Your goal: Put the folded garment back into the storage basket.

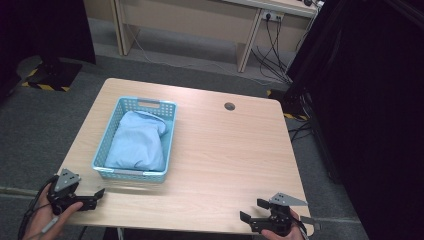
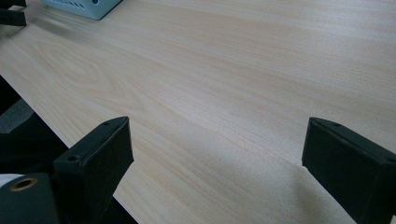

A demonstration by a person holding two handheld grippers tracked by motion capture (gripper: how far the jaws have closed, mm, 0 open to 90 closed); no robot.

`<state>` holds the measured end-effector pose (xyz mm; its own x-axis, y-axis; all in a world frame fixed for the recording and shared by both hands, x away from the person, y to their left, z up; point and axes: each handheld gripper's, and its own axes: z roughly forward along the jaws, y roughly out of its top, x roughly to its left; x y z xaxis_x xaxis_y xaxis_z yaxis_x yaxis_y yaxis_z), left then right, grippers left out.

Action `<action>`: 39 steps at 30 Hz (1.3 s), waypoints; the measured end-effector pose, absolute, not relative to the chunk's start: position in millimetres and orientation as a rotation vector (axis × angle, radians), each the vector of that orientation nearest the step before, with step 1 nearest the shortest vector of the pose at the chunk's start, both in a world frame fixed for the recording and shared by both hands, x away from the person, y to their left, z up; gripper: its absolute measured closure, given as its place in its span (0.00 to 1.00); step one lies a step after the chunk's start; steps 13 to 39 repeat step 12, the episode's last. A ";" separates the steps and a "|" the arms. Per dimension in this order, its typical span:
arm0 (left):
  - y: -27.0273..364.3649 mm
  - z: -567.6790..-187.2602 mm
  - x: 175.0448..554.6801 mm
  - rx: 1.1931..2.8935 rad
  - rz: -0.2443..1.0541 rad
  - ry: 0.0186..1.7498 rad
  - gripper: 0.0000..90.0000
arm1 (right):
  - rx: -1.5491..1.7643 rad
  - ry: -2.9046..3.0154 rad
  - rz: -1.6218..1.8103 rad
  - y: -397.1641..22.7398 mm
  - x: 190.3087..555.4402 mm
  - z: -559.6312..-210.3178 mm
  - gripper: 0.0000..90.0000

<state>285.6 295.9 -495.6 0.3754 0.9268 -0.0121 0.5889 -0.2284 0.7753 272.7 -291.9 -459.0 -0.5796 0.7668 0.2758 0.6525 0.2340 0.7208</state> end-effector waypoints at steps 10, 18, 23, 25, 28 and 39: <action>295.9 -495.6 285.6 1.928 0.607 1.307 0.00 | 1.365 2.346 1.280 -293.9 270.9 -457.2 0.10; 295.9 -495.6 285.6 1.928 0.607 1.307 0.00 | 1.366 2.346 1.279 -293.9 271.0 -457.2 0.10; 295.9 -495.6 285.6 1.928 0.607 1.307 0.00 | 1.366 2.346 1.279 -293.9 271.0 -457.2 0.10; 295.9 -495.6 285.6 1.928 0.607 1.307 0.00 | 1.366 2.346 1.279 -293.9 271.0 -457.2 0.10; 295.9 -495.6 285.6 1.928 0.607 1.307 0.00 | 1.366 2.346 1.279 -293.9 271.0 -457.2 0.10; 295.9 -495.6 285.6 1.928 0.607 1.307 0.00 | 1.366 2.346 1.279 -293.9 271.0 -457.2 0.10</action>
